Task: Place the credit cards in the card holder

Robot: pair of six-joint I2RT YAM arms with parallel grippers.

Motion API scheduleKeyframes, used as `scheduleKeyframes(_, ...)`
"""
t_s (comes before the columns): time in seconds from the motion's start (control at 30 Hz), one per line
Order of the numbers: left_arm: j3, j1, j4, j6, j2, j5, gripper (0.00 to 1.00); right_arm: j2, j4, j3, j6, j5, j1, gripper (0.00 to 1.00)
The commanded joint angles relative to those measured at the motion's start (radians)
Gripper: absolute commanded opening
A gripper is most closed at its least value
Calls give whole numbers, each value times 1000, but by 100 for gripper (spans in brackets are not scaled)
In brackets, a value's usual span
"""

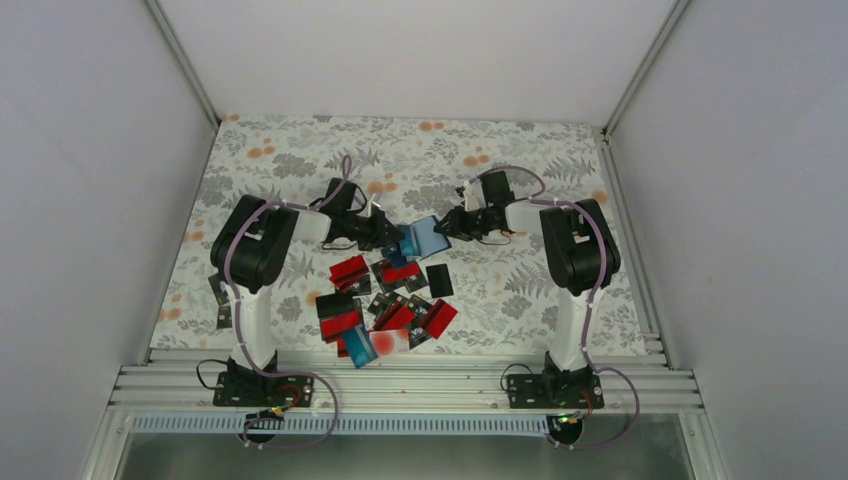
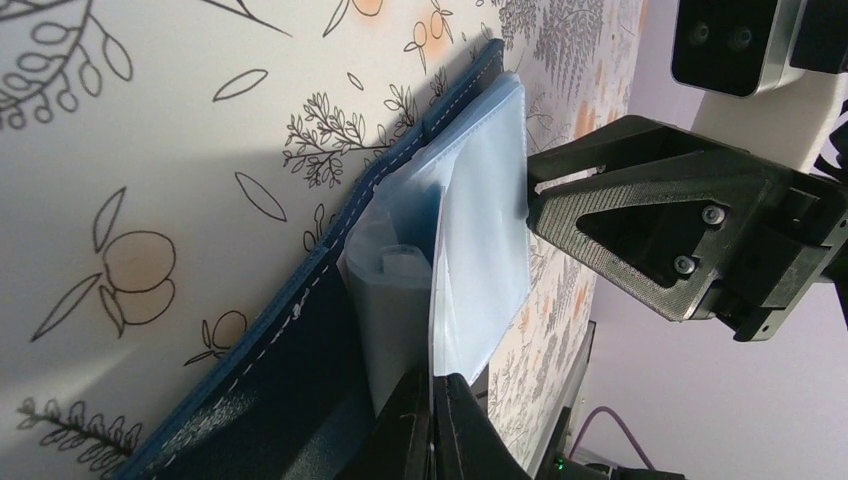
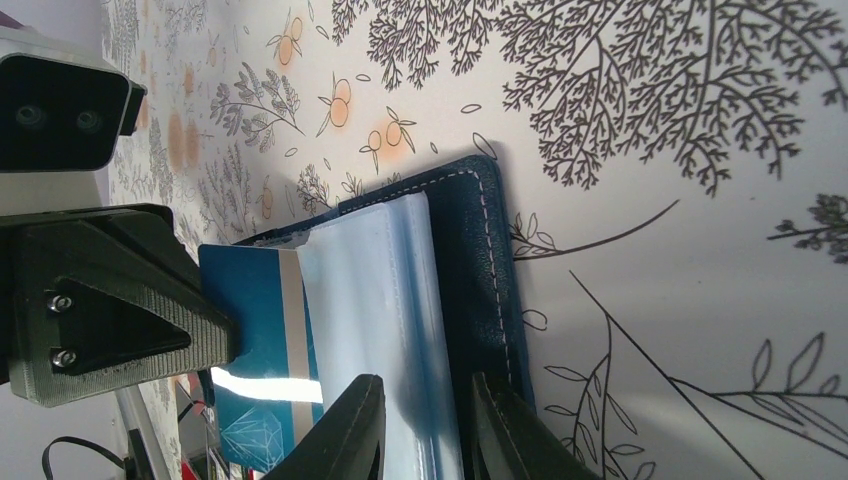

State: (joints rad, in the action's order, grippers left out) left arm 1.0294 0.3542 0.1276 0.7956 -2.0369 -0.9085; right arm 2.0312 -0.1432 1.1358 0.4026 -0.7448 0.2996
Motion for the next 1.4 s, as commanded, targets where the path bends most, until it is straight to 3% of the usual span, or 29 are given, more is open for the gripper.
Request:
scheduleKeyframes(0.0, -24, 0, -9, 28, 2, -19, 2, 73, -72, -32, 2, 85, 10, 24)
scheduleKeyframes(0.2, -51, -1, 110, 111, -19, -8, 2, 82, -72, -38, 1, 80, 10, 24)
scheduleKeyframes(1.2, -24, 41, 188, 189, -64, 34, 2, 5, 48, -241, 153, 76, 12, 25)
scheduleKeyframes(1.37, -9, 55, 143, 155, -62, 59, 2, -9, 50, -243, 158, 78, 12, 26)
